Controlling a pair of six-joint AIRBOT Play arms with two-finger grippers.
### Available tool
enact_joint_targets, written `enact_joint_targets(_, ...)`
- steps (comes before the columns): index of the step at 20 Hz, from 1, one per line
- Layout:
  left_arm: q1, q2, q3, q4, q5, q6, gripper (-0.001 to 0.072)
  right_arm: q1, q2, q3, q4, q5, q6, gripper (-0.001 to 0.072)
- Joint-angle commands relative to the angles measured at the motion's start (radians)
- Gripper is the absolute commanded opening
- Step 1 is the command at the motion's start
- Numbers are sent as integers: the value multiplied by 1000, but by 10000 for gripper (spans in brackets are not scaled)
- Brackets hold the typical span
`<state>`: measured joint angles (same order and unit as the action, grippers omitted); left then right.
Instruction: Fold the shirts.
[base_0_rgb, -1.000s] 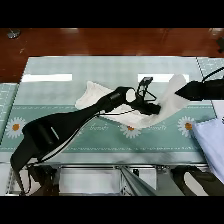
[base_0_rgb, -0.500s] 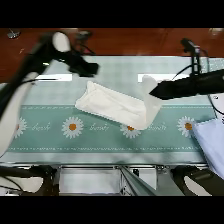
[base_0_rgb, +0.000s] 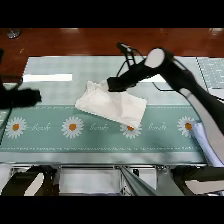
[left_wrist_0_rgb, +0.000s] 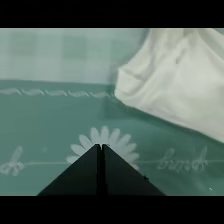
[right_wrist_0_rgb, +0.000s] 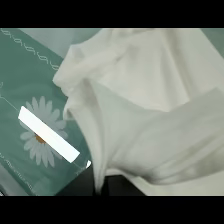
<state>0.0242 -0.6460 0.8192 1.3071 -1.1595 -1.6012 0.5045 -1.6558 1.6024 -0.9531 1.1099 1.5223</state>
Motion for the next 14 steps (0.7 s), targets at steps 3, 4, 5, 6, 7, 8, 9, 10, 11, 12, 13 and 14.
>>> enact_joint_targets(3, 19, 325, -406, -258, 129, -35, 32, 79, -330, 314, 113, -30, 60, 25)
enact_joint_targets(4, 19, 325, -434, -257, 148, -35, 32, 84, -368, 351, 139, -29, 77, 142)
enact_joint_targets(5, 19, 319, -453, -257, 166, -35, 32, 83, -391, 373, 173, -23, 75, 325)
enact_joint_targets(6, 19, 312, -465, -257, 178, -35, 32, 76, -399, 383, 217, -3, 53, 591)
enact_joint_targets(7, 19, 307, -468, -257, 184, -36, 32, 61, -391, 383, 253, 25, 6, 631)
enact_joint_targets(8, 19, 303, -468, -257, 185, -35, 33, 29, -373, 383, 267, 65, -9, 631)
enact_joint_targets(9, 19, 304, -468, -257, 184, -35, 33, -14, -347, 383, 263, 114, -9, 631)
enact_joint_targets(10, 19, 304, -468, -257, 184, -35, 32, -76, -311, 383, 264, 180, -9, 631)
enact_joint_targets(11, 19, 304, -468, -257, 183, -35, 32, -141, -271, 383, 262, 254, -10, 631)
enact_joint_targets(12, 19, 304, -468, -257, 182, -35, 32, -214, -223, 383, 254, 342, -20, 631)
enact_joint_targets(13, 19, 304, -468, -257, 180, -35, 33, -284, -168, 382, 202, 429, -42, 631)
enact_joint_targets(14, 19, 304, -468, -258, 180, -35, 33, -335, -111, 375, 105, 489, -61, 631)
